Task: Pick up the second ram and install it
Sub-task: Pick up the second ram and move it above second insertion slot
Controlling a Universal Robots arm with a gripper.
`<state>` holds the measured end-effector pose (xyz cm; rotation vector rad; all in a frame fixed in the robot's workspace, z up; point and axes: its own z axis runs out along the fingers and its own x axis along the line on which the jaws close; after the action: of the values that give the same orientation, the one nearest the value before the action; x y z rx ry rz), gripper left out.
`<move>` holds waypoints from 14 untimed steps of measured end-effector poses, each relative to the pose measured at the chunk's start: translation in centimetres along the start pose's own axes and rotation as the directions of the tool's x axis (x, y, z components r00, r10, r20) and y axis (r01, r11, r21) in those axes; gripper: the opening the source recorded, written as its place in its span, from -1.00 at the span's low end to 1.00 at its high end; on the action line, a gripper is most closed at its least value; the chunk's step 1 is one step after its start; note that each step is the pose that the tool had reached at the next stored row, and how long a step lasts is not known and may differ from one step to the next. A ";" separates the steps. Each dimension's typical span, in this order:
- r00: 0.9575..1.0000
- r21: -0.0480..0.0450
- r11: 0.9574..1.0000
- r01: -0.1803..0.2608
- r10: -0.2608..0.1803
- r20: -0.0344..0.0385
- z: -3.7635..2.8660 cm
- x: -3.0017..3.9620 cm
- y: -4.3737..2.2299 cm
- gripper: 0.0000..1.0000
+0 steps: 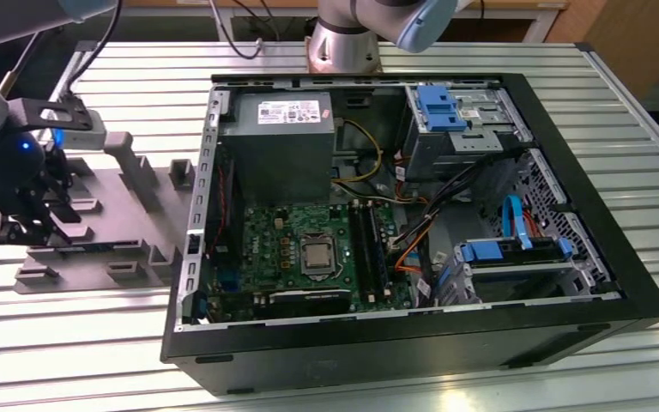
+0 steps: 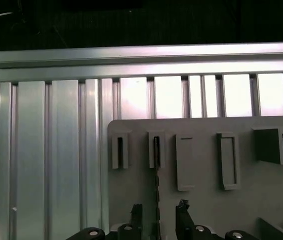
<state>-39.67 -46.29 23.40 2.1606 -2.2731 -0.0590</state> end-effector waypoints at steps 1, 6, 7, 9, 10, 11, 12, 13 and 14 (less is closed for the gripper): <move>1.000 0.000 1.000 0.000 0.000 0.000 0.18 0.01 -0.01 -0.21; 1.000 0.000 1.000 0.000 0.000 0.000 1.10 0.02 -0.01 -0.21; 1.000 0.000 1.000 0.000 0.000 0.000 1.28 0.03 -0.01 -0.21; 1.000 0.000 1.000 0.000 0.000 0.000 1.63 0.04 0.00 -0.21; 1.000 0.000 1.000 0.000 0.000 0.000 1.83 0.04 0.02 -0.21; 1.000 0.000 1.000 0.000 0.000 0.000 2.01 0.05 0.03 -0.21; 1.000 0.000 1.000 0.000 0.000 0.000 2.18 0.05 0.05 -0.21; 1.000 0.000 1.000 0.000 0.000 0.000 2.23 0.06 0.06 -0.21; 1.000 0.000 1.000 0.000 0.000 0.000 2.23 0.06 0.06 -0.21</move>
<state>-39.80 -46.29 21.17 2.1604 -2.2730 -0.0590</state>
